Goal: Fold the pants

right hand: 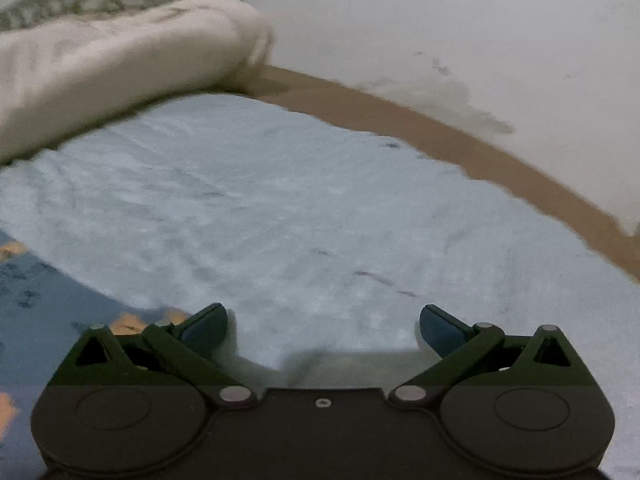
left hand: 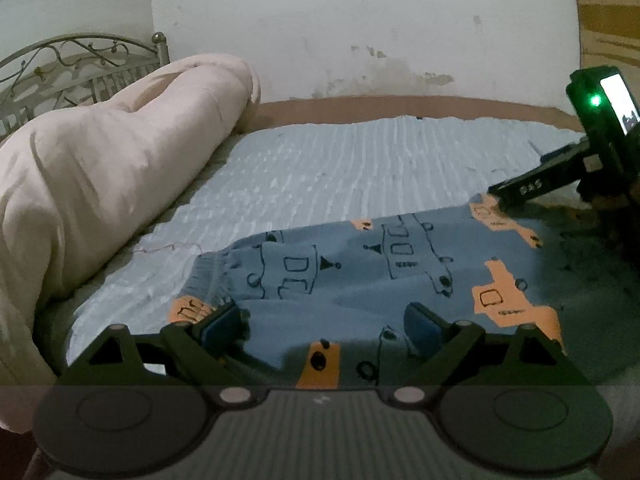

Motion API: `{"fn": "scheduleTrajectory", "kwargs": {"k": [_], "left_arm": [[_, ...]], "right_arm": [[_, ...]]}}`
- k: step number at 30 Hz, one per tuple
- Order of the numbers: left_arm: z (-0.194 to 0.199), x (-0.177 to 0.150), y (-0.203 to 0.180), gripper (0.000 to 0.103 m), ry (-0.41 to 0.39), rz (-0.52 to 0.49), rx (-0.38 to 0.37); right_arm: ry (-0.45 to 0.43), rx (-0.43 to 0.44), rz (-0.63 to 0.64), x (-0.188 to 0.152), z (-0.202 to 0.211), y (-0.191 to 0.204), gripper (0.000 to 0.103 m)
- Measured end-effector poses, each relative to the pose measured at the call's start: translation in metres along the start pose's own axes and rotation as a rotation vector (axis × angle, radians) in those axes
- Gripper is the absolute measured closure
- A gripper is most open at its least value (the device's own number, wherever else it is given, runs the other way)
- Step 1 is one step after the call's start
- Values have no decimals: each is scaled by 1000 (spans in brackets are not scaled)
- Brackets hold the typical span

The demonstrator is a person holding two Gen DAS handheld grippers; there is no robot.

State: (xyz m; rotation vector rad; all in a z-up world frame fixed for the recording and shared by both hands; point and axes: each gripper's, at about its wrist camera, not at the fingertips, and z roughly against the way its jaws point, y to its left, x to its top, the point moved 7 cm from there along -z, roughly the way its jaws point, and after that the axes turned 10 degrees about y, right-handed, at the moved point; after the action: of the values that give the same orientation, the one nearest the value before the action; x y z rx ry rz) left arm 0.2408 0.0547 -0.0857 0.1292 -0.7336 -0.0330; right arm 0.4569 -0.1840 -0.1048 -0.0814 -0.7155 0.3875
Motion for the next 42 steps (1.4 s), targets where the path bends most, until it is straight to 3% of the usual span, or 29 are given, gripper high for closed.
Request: {"fn": "scheduleTrajectory", "kwargs": {"k": [6,9,12,15,18,22,26,31,38,42], "left_arm": [[7,-1,2,10,2,-6,10],[11,0,1,6,-1,-9,29],[13,-2,-2,6,13,-37,61],[18,-3,-4,6,16,-44,75],[24,-2,-8,4,15,-53,86],[35,4,-27,1,-2,-73,65],[43,10,-62,1,-19,-106,7],[40,16,-123,1,-5,-126,-132],[37,29,-207,1,31,-103,-344],[31,37,-242,1,35,-136,-379]], "right_arm": [[-63,56,-10,-26,51,-14,1],[-87,94,37,-55,89,-8,1],[-55,96,95,-93,114,-4,1],[-36,38,130,-133,130,-11,1],[-45,-19,56,-154,145,-37,1],[-46,-169,-76,-182,159,-83,1],[-77,-248,-252,-211,179,-129,1],[-155,-262,-456,-249,212,-181,1],[-139,-119,-663,-282,218,-220,1],[-86,10,-793,-288,204,-230,1]]}}
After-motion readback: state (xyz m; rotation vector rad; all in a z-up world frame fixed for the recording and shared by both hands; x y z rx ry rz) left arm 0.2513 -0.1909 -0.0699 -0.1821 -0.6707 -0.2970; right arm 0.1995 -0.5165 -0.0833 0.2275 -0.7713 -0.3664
